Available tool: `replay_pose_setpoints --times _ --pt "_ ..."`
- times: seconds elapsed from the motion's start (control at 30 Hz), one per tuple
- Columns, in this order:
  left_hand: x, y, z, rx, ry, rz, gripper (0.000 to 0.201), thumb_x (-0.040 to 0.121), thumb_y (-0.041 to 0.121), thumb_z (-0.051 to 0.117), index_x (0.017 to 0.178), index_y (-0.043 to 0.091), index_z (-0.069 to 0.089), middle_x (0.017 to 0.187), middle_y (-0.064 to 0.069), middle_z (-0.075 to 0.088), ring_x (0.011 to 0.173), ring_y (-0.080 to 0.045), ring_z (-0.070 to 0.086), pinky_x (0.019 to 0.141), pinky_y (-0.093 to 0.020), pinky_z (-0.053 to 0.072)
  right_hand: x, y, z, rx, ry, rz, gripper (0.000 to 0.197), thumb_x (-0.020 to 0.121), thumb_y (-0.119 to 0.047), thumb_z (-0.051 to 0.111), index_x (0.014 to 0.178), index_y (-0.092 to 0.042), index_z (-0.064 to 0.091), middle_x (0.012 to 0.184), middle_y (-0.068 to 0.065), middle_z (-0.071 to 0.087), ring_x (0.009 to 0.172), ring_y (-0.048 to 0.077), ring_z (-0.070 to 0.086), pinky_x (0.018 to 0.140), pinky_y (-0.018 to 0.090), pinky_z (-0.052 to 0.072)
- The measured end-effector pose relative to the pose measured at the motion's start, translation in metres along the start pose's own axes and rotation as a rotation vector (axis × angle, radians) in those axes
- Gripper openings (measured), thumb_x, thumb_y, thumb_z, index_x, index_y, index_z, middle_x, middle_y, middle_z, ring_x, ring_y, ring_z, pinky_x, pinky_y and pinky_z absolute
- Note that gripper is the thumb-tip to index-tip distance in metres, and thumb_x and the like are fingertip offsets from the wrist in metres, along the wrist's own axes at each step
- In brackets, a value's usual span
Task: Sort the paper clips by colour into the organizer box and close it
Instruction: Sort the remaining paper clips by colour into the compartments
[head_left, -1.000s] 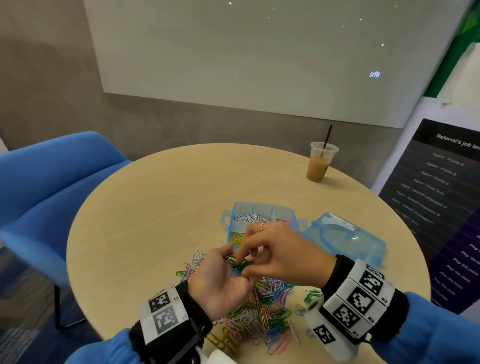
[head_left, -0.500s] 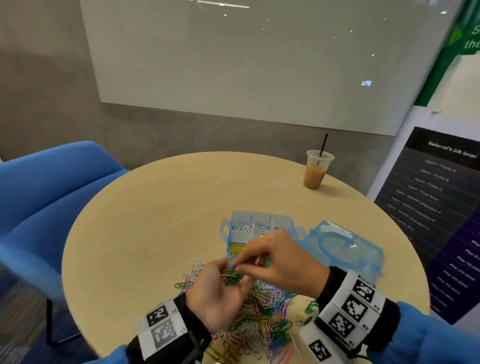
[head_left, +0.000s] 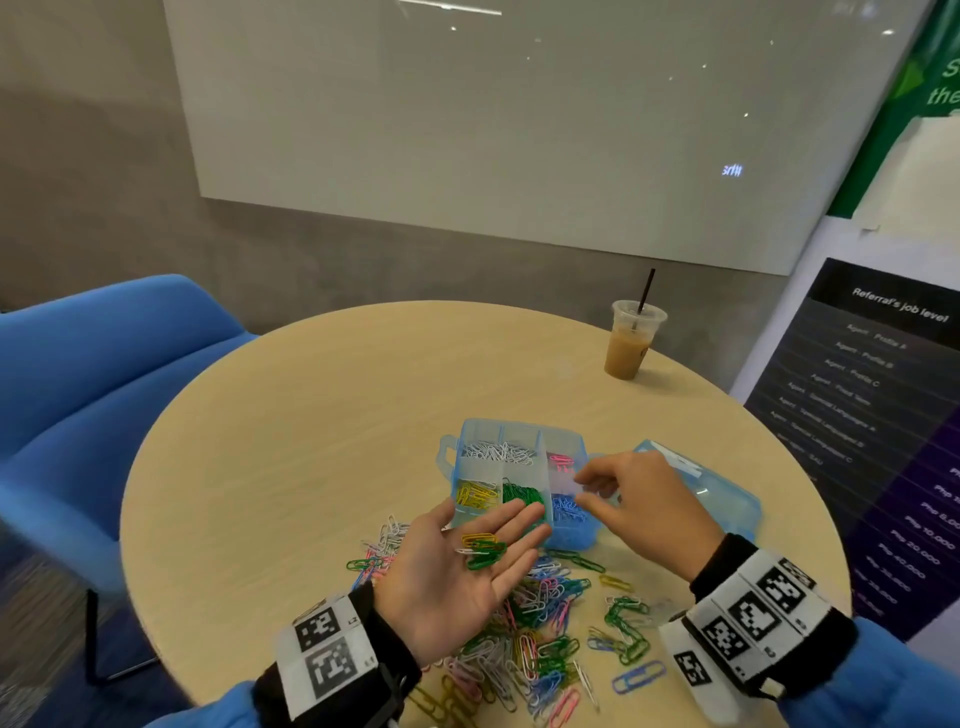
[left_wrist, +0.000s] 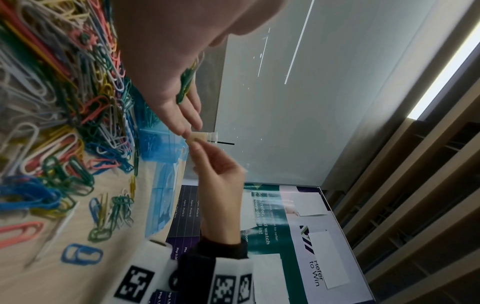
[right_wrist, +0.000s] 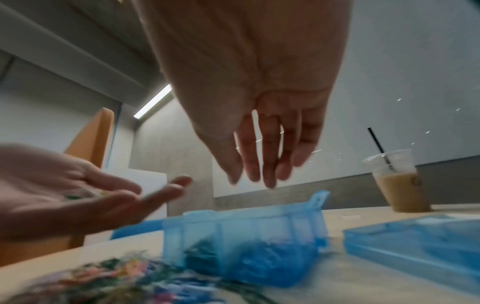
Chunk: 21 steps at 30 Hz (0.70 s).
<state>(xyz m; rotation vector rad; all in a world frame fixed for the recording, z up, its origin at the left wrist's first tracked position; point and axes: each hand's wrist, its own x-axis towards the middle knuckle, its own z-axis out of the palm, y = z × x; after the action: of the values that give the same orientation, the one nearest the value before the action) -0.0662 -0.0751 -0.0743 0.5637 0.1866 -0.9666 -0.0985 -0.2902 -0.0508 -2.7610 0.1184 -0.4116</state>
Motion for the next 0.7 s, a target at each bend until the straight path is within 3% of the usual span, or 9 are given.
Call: replay_pose_setpoints --times 0.03,0.1,0.2,0.33,0.4,0.47,0.57,0.63,0.7 --pt "0.000 0.000 0.000 0.008 -0.002 0.002 0.068 0.103 0.049 0.023 0.125 -0.007 0.055 0.121 -0.022 0.065 0.118 -0.035 0.059 0.101 -0.043 0.047 -0.003 -0.001 0.001 -0.025 0.006 -0.033 0.017 0.088 -0.029 0.068 0.102 -0.021 0.074 0.092 -0.008 0.071 0.081 0.003 0.058 0.077 0.018 0.044" --pt "0.001 0.001 -0.001 0.011 -0.012 -0.001 0.074 0.101 0.054 0.022 0.127 -0.008 0.053 0.123 -0.024 0.064 0.122 -0.035 0.056 0.107 -0.042 0.039 -0.008 -0.014 -0.003 0.053 0.050 -0.205 0.015 0.090 -0.032 0.067 0.098 -0.022 0.074 0.091 -0.010 0.070 0.083 0.002 0.056 0.076 0.018 0.041" --pt "0.002 0.000 -0.003 -0.008 -0.040 0.000 0.083 0.099 0.061 0.022 0.129 -0.010 0.053 0.129 -0.027 0.058 0.128 -0.034 0.052 0.112 -0.044 0.035 -0.014 -0.039 -0.004 0.169 -0.065 -0.432 0.011 0.087 -0.031 0.069 0.090 -0.022 0.074 0.084 -0.009 0.064 0.081 0.002 0.054 0.071 0.013 0.039" --pt "0.001 -0.001 -0.004 -0.039 -0.095 -0.007 0.086 0.097 0.061 0.022 0.130 -0.012 0.052 0.137 -0.025 0.051 0.124 -0.031 0.052 0.105 -0.033 0.036 -0.015 -0.047 0.008 0.190 -0.156 -0.451 0.016 0.082 -0.034 0.071 0.093 -0.023 0.073 0.087 -0.006 0.061 0.083 0.004 0.054 0.071 0.017 0.043" --pt "0.000 -0.001 -0.002 -0.046 -0.105 -0.006 0.078 0.098 0.054 0.025 0.132 -0.012 0.050 0.129 -0.019 0.051 0.113 -0.024 0.051 0.098 -0.030 0.035 -0.015 -0.049 0.012 0.190 -0.159 -0.469 0.014 0.083 -0.030 0.071 0.094 -0.022 0.073 0.089 -0.005 0.062 0.086 0.004 0.054 0.074 0.019 0.045" --pt "0.000 0.000 -0.002 -0.057 -0.080 -0.007 0.068 0.101 0.045 0.028 0.134 -0.011 0.048 0.122 -0.013 0.041 0.111 -0.017 0.040 0.095 -0.029 0.032 -0.016 -0.050 0.014 0.182 -0.158 -0.494 0.010 0.084 -0.025 0.069 0.093 -0.022 0.072 0.090 -0.005 0.062 0.086 0.003 0.054 0.075 0.022 0.046" --pt "0.001 -0.001 0.000 -0.060 -0.026 -0.008 0.052 0.104 0.037 0.030 0.133 -0.003 0.043 0.119 -0.014 0.038 0.111 -0.019 0.037 0.093 -0.029 0.032 -0.016 -0.053 0.015 0.187 -0.179 -0.494 0.004 0.086 -0.021 0.065 0.088 -0.018 0.069 0.087 -0.005 0.059 0.082 0.005 0.054 0.074 0.031 0.049" --pt "0.000 -0.002 0.002 -0.066 -0.020 -0.006 0.049 0.103 0.035 0.029 0.122 -0.005 0.049 0.112 -0.017 0.046 0.105 -0.022 0.046 0.092 -0.028 0.035 -0.014 -0.053 0.015 0.180 -0.195 -0.496 0.005 0.088 -0.019 0.063 0.089 -0.016 0.067 0.087 -0.005 0.059 0.081 0.006 0.054 0.073 0.031 0.049" --pt "-0.001 -0.004 0.002 -0.073 -0.028 0.009 0.051 0.103 0.032 0.030 0.097 -0.010 0.059 0.088 -0.017 0.054 0.084 -0.024 0.054 0.088 -0.028 0.039 -0.012 -0.053 0.015 0.174 -0.205 -0.513 0.009 0.090 -0.019 0.060 0.092 -0.015 0.068 0.086 -0.005 0.060 0.078 0.004 0.052 0.070 0.022 0.047"
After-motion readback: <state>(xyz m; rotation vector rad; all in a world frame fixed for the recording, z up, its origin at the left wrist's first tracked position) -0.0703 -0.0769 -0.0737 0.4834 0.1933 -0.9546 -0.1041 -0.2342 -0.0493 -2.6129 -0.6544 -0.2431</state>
